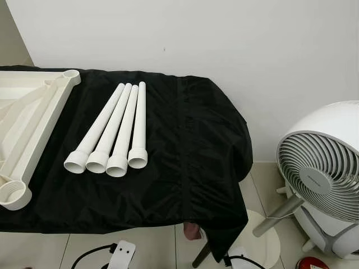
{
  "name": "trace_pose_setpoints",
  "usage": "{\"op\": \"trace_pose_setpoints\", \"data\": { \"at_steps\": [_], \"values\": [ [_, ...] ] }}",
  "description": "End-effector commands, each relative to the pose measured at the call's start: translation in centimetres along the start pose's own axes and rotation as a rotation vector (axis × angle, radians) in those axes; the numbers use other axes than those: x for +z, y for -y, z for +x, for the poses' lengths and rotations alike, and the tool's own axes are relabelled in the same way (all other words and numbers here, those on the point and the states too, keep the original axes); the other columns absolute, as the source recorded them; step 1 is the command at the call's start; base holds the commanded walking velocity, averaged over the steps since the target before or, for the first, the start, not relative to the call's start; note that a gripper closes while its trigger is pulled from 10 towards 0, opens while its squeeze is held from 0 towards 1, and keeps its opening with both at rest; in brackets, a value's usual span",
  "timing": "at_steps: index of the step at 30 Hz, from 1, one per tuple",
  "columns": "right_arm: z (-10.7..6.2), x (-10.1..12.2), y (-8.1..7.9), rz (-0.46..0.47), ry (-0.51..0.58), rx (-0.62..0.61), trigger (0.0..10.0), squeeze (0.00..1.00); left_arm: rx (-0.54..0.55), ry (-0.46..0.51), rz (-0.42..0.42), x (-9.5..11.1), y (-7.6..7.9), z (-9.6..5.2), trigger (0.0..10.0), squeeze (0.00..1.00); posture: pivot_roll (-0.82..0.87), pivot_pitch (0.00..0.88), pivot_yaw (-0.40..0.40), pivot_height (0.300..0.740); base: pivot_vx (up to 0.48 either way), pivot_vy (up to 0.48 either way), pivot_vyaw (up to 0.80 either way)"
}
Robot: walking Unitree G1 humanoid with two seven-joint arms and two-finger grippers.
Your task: Building children table
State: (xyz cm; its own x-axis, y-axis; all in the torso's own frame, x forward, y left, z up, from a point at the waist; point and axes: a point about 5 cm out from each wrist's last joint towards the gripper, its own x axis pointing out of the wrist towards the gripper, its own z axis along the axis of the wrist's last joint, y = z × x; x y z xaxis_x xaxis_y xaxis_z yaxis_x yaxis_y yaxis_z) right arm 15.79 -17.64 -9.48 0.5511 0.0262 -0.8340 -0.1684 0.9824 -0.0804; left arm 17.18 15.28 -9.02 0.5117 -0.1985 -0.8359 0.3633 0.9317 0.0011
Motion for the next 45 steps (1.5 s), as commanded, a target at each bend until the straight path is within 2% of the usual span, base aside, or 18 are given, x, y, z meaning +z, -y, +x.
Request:
{"op": "trace_pose_setpoints", "data": {
  "at_steps": [1,8,9,17,28,30,34,37,45],
  "values": [
    [-0.2,-0.7,0.0,0.019,-0.02,-0.006,10.0,0.0,-0.049,-0.038,0.006,-1.0,0.4,-0.2,10.0,0.0,-0.04,0.0,-0.003,0.74,0.0,0.0,0.0],
    [-0.1,-0.8,-0.2,0.039,-0.02,-0.014,10.0,0.0,-0.06,-0.044,0.029,-1.0,0.5,-0.2,10.0,0.0,-0.07,0.0,0.032,0.74,0.0,0.0,0.0],
    [-0.2,-0.9,-0.4,0.062,-0.021,-0.026,10.0,0.0,-0.076,-0.051,0.053,-1.0,0.7,-0.1,10.0,0.0,-0.1,0.0,0.053,0.74,0.0,0.0,0.0],
    [-0.2,-1.1,-0.3,0.089,-0.025,-0.045,10.0,0.0,-0.092,-0.056,0.073,-1.0,1.0,0.0,10.0,0.0,-0.12,0.0,0.071,0.74,0.0,0.0,0.0],
    [-0.4,-1.5,0.0,0.066,-0.03,-0.042,10.0,0.0,-0.081,-0.055,0.076,-0.7,1.2,0.1,10.0,0.0,-0.12,0.0,0.043,0.74,0.0,0.0,0.0],
    [-0.4,-1.5,-0.1,0.041,-0.03,-0.034,10.0,0.0,-0.077,-0.032,0.113,-0.1,1.1,0.1,10.0,0.0,-0.11,0.0,0.034,0.74,0.0,0.0,0.0],
    [-0.3,-1.3,-0.4,0.007,-0.019,-0.015,10.0,0.0,-0.038,0.011,0.06,0.7,0.1,0.1,10.0,0.0,-0.1,0.0,0.026,0.74,0.0,0.0,0.0],
    [-0.3,-1.2,-0.5,0.014,-0.01,-0.011,10.0,0.0,-0.023,0.025,0.042,1.0,-0.7,0.0,10.0,0.0,-0.09,0.0,0.03,0.74,0.0,0.0,0.0],
    [-0.2,-1.0,-0.8,0.029,-0.009,0.002,10.0,0.0,-0.001,0.006,0.005,0.7,-1.6,-0.2,10.0,0.0,-0.07,0.0,0.035,0.74,0.0,0.0,0.0]
  ]
}}
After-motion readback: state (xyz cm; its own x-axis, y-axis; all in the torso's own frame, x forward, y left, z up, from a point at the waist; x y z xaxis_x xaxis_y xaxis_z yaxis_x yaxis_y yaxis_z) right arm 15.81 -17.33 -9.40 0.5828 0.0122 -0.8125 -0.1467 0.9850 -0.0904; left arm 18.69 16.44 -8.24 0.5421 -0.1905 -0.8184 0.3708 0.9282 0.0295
